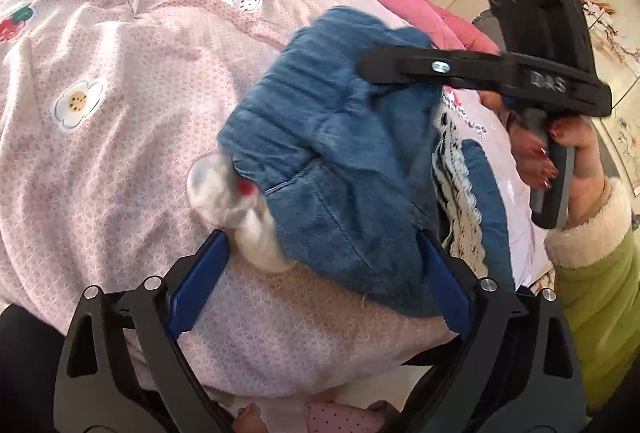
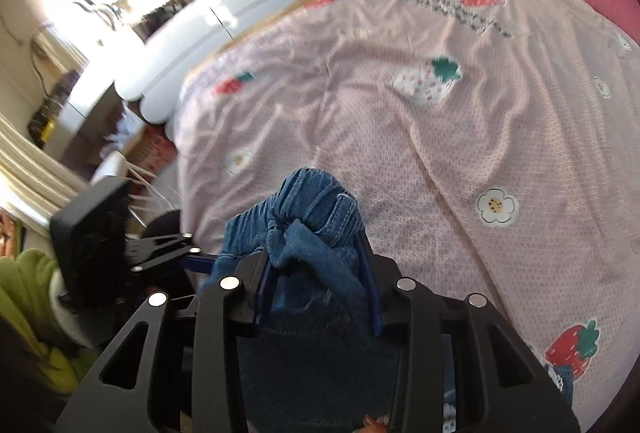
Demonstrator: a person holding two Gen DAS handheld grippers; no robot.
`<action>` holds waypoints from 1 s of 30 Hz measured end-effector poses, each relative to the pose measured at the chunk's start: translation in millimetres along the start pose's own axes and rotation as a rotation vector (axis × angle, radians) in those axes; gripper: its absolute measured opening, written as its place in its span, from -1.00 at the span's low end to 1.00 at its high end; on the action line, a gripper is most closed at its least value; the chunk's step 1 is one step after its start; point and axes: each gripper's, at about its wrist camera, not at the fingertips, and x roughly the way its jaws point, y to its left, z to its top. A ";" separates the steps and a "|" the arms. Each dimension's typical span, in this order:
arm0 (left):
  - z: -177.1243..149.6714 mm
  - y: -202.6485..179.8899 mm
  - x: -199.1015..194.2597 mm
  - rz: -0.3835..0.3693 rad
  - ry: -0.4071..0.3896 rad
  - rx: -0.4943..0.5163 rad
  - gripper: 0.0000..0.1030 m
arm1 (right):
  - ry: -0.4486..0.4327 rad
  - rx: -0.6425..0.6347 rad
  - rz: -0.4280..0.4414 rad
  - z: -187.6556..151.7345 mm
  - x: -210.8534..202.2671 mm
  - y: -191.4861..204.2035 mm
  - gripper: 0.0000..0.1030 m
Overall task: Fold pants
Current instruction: 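Grasp the elastic waistband with the right gripper and lift it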
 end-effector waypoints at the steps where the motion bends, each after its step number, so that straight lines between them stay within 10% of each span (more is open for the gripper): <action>1: 2.6 0.1 1.9 -0.023 0.000 -0.012 0.68 | -0.014 0.000 0.007 -1.8 -5.7 -0.6 -0.32; 5: 13.5 -1.8 6.9 -0.104 -0.021 -0.034 0.67 | -0.046 0.001 0.028 -5.7 -20.5 -1.6 -0.33; 12: 22.8 -22.0 10.0 -0.139 -0.064 0.037 -0.36 | -0.069 0.011 0.009 -8.1 -34.3 -4.1 -0.33; 30: 21.0 -105.7 10.9 -0.059 -0.094 0.278 -0.40 | -0.177 0.077 -0.038 -59.8 -95.0 -29.0 -0.33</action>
